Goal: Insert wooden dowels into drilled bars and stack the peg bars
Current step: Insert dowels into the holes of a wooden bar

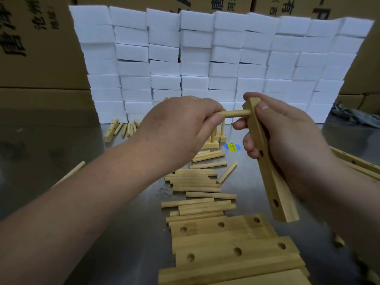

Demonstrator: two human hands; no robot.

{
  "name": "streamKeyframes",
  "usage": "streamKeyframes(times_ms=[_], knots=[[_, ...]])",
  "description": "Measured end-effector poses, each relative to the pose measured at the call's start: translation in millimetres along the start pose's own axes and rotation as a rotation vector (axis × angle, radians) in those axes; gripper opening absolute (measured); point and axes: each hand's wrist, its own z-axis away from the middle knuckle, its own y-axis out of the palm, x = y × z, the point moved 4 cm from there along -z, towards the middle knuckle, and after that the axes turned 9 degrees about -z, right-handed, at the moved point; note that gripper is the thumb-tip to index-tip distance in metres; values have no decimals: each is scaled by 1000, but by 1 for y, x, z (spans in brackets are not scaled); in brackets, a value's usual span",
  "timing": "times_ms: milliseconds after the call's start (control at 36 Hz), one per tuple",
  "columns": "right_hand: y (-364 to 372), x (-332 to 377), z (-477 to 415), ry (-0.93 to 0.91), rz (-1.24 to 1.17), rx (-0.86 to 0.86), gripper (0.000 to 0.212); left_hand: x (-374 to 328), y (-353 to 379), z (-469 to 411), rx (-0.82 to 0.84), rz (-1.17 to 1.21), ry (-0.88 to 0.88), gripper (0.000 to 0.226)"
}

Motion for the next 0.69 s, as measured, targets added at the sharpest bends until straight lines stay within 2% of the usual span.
streamKeyframes(times_ms=[139,389,556,694], knots=[[0,-8,0,21,-8,14,25,0,2,3,30,79,-62,31],[0,-13,2,-13,60,37,27,2,5,6,121,396,-359,27],[3,-15,1,-26,85,46,25,8,4,6,152,456,-488,30],[5,-13,0,12,75,77,45,13,-8,2,69,371,-475,30]])
